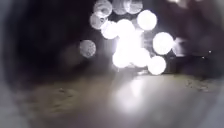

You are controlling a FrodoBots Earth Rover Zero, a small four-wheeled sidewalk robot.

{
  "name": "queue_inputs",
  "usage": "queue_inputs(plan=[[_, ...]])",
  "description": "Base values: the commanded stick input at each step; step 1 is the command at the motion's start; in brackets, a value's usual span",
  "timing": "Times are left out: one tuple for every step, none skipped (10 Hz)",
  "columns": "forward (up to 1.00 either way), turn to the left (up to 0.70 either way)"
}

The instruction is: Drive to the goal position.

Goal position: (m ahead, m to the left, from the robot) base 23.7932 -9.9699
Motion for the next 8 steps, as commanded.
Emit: queue_inputs(plan=[[0.7, 0.0], [0.7, 0.0], [0.7, 0.0], [0.7, 0.0], [0.7, -0.03], [0.7, -0.12], [0.7, -0.14], [0.7, -0.14]])
